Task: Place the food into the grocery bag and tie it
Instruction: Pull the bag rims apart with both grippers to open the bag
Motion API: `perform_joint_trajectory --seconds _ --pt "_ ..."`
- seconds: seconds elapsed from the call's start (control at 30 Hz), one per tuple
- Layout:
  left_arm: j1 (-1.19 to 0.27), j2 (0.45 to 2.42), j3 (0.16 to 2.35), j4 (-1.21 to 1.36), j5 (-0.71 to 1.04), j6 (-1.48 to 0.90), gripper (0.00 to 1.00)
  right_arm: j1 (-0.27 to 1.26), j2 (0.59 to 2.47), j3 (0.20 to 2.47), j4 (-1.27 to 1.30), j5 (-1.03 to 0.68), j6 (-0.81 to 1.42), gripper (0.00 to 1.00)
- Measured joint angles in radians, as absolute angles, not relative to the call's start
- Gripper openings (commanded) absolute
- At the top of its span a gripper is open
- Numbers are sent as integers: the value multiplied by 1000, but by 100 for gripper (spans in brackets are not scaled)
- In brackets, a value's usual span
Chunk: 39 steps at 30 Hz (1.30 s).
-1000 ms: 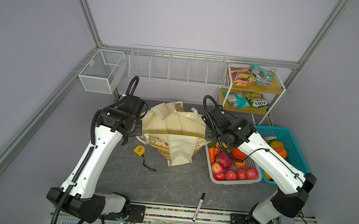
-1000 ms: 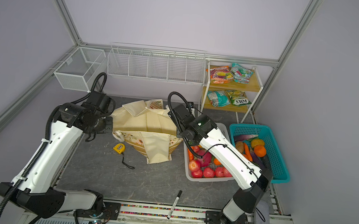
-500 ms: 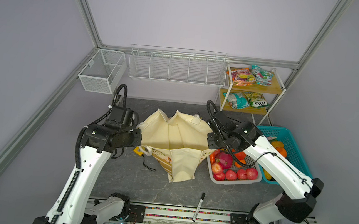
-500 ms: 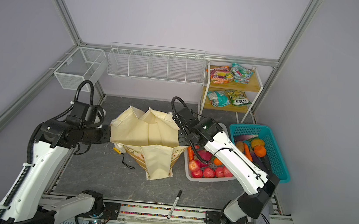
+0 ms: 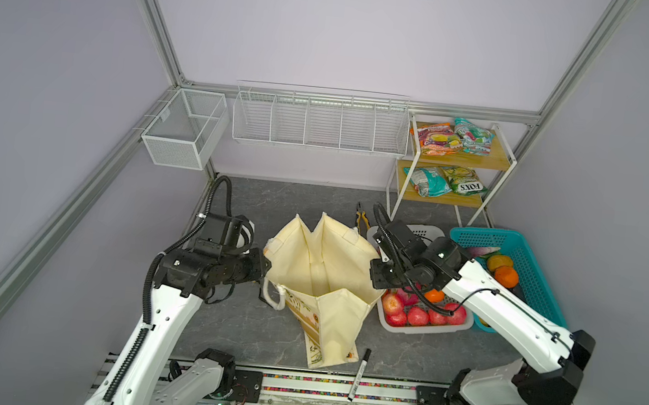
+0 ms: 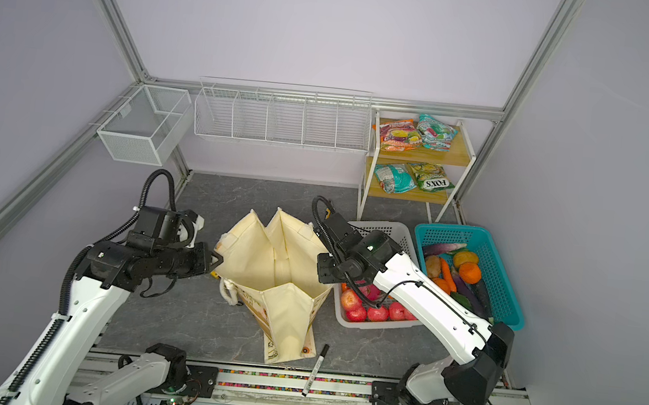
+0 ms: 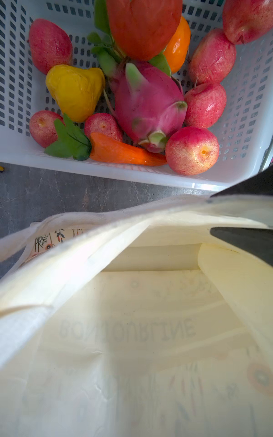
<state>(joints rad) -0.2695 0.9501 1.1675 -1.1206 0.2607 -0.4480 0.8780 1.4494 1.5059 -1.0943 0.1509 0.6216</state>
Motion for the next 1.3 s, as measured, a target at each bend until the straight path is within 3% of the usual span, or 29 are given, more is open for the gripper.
perform_joint_trajectory --seconds 0.13,0.27,0.33,0.43,0.67,0.97,1.3 --pt "-270 918 1133 -1077 292 -471 65 878 1449 1491 -1067 147 630 19" --pt "-270 885 1078 -1053 307 -495 68 878 1440 1472 -1042 146 640 18" --pt "-270 871 1044 -1037 317 -511 64 878 1436 1463 -1028 141 646 17" --pt "-279 855 986 -1005 332 -540 51 878 1432 1450 -1002 132 658 16" --pt "-289 849 941 -954 355 -591 2 879 1430 1439 -952 105 677 17" --pt "-293 896 1010 -997 278 -547 0 880 1422 1439 -973 159 680 18" --pt "-295 976 1119 -1060 191 -450 0 880 1421 1439 -997 212 678 28"
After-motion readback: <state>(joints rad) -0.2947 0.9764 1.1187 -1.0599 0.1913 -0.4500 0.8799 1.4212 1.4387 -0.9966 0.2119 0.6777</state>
